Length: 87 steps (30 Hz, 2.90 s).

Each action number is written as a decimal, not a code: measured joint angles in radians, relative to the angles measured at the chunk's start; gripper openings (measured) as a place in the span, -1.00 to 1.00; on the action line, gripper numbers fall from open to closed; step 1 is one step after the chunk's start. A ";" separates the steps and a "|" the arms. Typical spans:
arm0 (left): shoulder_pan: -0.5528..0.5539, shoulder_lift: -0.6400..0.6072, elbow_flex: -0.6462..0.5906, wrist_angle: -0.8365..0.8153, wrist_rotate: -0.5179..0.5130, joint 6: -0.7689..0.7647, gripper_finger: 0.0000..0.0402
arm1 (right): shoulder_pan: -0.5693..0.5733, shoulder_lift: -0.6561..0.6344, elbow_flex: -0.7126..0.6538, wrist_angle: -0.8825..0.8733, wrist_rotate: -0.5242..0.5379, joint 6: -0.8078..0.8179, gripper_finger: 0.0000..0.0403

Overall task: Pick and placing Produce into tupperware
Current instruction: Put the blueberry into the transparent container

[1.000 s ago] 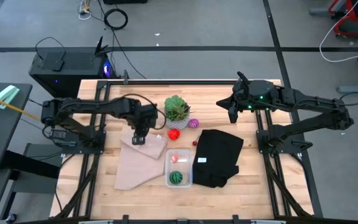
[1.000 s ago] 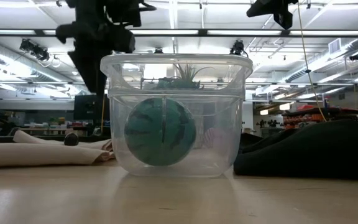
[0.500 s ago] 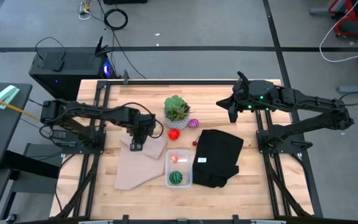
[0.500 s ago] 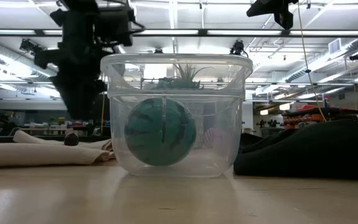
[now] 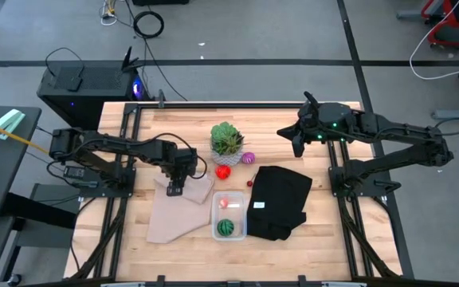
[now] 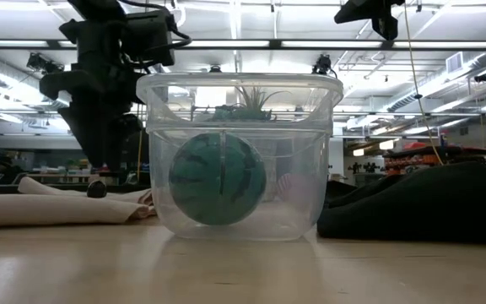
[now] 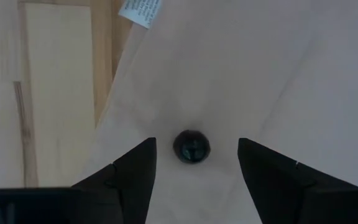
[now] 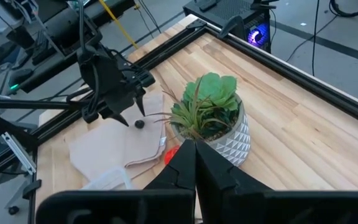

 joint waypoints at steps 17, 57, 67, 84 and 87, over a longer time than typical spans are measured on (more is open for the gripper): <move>0.001 0.000 -0.078 0.062 0.000 -0.051 0.14 | 0.000 0.001 0.000 0.000 0.004 -0.002 -0.97; 0.002 0.009 -0.079 0.109 0.017 -0.112 0.28 | 0.000 0.001 0.000 0.000 0.004 -0.002 -0.96; 0.002 0.009 -0.079 0.106 0.016 -0.048 0.27 | 0.000 0.001 0.000 0.000 0.004 -0.002 -0.96; -0.003 0.009 -0.079 0.096 0.026 -0.082 0.25 | 0.000 0.001 0.000 0.000 0.004 -0.003 -0.97; -0.011 0.009 -0.092 0.109 0.022 -0.055 0.24 | 0.000 0.001 0.000 0.000 0.004 -0.003 -0.97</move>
